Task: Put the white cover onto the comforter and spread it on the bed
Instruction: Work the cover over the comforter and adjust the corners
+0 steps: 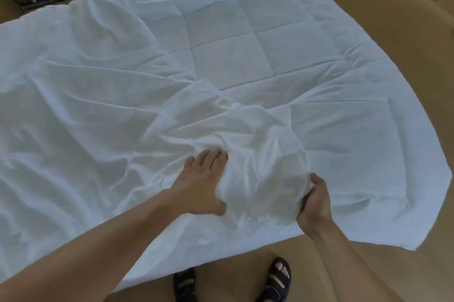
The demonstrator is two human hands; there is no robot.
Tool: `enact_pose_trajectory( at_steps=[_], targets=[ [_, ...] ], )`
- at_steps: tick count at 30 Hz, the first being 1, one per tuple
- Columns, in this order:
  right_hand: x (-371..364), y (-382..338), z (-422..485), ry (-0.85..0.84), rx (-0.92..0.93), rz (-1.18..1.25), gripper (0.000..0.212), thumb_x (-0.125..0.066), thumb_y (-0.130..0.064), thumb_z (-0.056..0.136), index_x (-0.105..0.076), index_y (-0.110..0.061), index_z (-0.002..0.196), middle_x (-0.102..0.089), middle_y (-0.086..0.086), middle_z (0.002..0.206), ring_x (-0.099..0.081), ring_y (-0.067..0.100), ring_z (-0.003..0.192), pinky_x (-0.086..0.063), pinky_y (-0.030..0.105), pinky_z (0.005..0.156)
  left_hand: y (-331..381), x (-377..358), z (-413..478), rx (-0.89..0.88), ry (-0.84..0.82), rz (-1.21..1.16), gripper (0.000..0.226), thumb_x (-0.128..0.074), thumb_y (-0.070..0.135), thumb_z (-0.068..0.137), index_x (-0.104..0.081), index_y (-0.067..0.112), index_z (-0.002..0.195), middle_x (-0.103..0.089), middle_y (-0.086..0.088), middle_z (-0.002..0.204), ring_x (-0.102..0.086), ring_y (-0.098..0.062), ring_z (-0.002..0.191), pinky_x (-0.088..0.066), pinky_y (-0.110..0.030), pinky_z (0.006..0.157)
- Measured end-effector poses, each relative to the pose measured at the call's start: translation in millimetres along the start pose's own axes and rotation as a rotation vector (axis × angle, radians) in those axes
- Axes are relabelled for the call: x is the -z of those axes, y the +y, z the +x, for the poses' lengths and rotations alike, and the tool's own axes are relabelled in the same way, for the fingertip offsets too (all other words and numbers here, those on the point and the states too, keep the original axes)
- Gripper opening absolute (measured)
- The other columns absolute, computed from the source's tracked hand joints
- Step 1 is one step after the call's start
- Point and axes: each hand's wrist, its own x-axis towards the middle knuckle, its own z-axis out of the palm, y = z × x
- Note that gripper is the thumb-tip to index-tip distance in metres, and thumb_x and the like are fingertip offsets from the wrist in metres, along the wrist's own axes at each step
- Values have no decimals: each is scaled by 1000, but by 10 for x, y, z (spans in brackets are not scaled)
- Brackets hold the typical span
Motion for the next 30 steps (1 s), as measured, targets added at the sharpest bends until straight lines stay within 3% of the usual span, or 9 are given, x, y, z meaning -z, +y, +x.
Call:
enact_pose_trajectory(
  at_steps=[2, 5, 9, 12, 16, 20, 23, 26, 30],
  targets=[
    [110, 33, 17, -19, -20, -14, 51, -30, -27, 99, -66, 5, 115, -69, 21, 106, -66, 39, 101, -52, 53, 92, 361, -105, 125, -60, -16, 162, 118, -65, 60, 75, 14, 20, 153, 6, -11, 161, 1, -35, 149, -9, -59, 118],
    [187, 153, -8, -17, -57, -131, 51, -28, -25, 99, -61, 12, 110, -64, 29, 104, -61, 47, 106, -53, 55, 91, 548, -58, 367, 2, 22, 339, 65, -58, 21, 87, -29, 10, 144, -44, -16, 137, -47, -37, 124, -40, -50, 100],
    [89, 146, -33, -7, 122, -256, 32, -47, -29, 98, -59, 1, 99, -62, 18, 89, -61, 35, 83, -55, 37, 67, 455, 397, 562, 119, 233, -44, 9, -57, 15, 83, -52, 19, 89, -67, -6, 100, -63, -34, 97, -38, -33, 69],
    [-140, -105, -20, 98, 331, -435, 15, -60, -25, 97, -52, -15, 105, -60, -2, 86, -57, 14, 70, -46, 20, 55, 348, 547, 594, 232, 379, -290, 16, -55, 11, 82, -58, 16, 97, -67, -7, 100, -60, -35, 99, -36, -32, 71],
    [-208, -320, 312, 403, 282, -394, 29, -64, -31, 91, -49, -17, 112, -60, 0, 95, -59, 21, 80, -49, 35, 72, 100, 325, 331, 160, 286, -332, 75, -68, 50, 82, -39, 20, 145, -49, -2, 141, -43, -25, 131, -33, -35, 105],
    [-214, -271, 381, 537, 403, -804, 54, -59, -37, 89, -46, -13, 135, -51, 14, 132, -49, 36, 118, -41, 47, 97, -307, 1, -170, 136, 351, -440, 84, -62, 68, 72, -45, 24, 142, -48, 5, 143, -39, -17, 136, -23, -27, 112],
    [-596, 27, 63, 204, 994, -1133, 73, -62, -55, 81, -49, -13, 139, -42, 11, 143, -36, 31, 134, -28, 51, 108, -662, -248, -545, 275, 420, -510, 77, -48, 71, 75, -54, 22, 135, -53, 3, 136, -48, -19, 126, -37, -35, 109],
    [-1028, 349, -41, -149, 1268, -1492, 71, -72, -61, 76, -58, -22, 134, -53, 3, 130, -44, 28, 127, -30, 51, 103, -902, -410, -789, 350, 362, -567, 77, -37, 71, 80, -50, 22, 137, -51, 4, 136, -48, -18, 124, -38, -36, 106],
    [-1154, 362, 115, -279, 1375, -1426, 24, -80, -21, 80, -77, -15, 103, -61, 3, 75, -59, 32, 71, -41, 35, 66, -1063, -511, -963, 380, 340, -616, 80, -26, 71, 80, -46, 23, 141, -47, 4, 141, -43, -17, 129, -31, -31, 108]
  ],
)
